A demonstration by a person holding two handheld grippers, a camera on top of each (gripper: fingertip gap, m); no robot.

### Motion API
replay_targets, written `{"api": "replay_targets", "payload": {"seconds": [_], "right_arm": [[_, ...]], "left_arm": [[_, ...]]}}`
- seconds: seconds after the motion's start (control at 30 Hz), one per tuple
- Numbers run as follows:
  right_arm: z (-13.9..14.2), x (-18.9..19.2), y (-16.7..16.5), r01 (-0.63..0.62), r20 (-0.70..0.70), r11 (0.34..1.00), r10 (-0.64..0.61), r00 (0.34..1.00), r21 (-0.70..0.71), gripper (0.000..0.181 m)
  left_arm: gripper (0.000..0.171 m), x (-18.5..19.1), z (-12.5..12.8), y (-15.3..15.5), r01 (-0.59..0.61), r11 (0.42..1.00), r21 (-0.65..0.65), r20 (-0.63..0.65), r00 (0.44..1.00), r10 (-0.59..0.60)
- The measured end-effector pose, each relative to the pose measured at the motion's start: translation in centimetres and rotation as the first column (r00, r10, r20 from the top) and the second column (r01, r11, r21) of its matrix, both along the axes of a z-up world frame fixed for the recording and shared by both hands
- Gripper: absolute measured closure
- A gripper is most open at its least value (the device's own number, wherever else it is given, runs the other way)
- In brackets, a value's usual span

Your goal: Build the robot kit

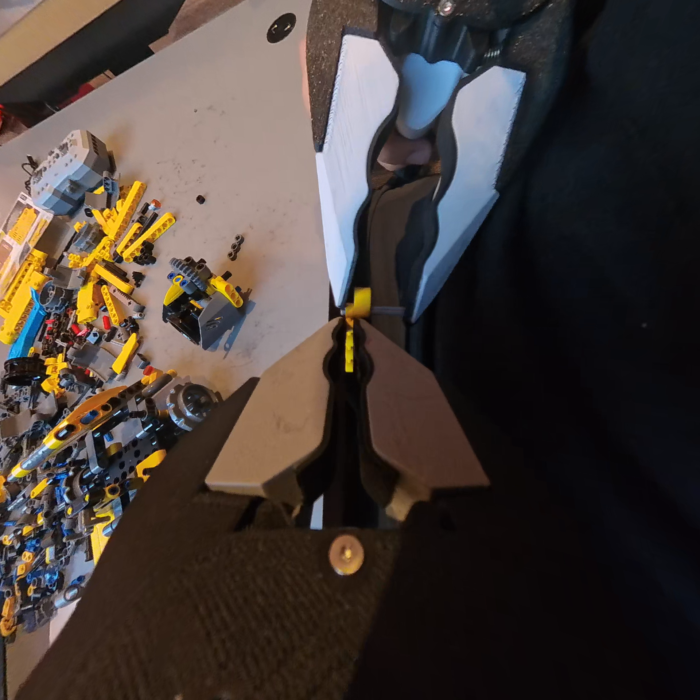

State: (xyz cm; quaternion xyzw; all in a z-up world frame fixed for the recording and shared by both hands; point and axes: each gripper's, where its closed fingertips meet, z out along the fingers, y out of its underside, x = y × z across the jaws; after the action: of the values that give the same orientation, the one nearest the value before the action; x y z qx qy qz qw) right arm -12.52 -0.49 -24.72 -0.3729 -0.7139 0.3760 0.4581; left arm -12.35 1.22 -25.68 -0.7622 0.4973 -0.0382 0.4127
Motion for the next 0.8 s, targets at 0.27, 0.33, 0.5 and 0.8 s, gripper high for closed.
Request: {"api": "replay_targets", "payload": {"seconds": [0.27,0.33,0.5,0.8], "right_arm": [[0.01,0.15,-0.05,-0.014,-0.003,1.000,0.014,1.000,0.015,0.143],[-0.13,0.16,-0.07,-0.019,0.004,1.000,0.019,1.000,0.013,0.144],[-0.33,0.29,-0.22,-0.029,0.012,1.000,0.029,1.000,0.010,0.140],[-0.20,0.13,-0.11,-0.020,0.012,1.000,0.020,1.000,0.009,0.138]], "left_arm": [[0.171,-0.21,0.03,0.08,0.004,1.000,-0.005,-0.003,1.000,-0.004],[0.171,-0.18,-0.08,0.07,0.005,1.000,-0.006,-0.009,1.000,-0.005],[0.171,-0.62,-0.13,0.22,-0.003,1.000,-0.009,-0.013,1.000,0.003],[0.171,-0.39,0.23,0.22,0.001,1.000,-0.005,-0.006,1.000,-0.001]]}}
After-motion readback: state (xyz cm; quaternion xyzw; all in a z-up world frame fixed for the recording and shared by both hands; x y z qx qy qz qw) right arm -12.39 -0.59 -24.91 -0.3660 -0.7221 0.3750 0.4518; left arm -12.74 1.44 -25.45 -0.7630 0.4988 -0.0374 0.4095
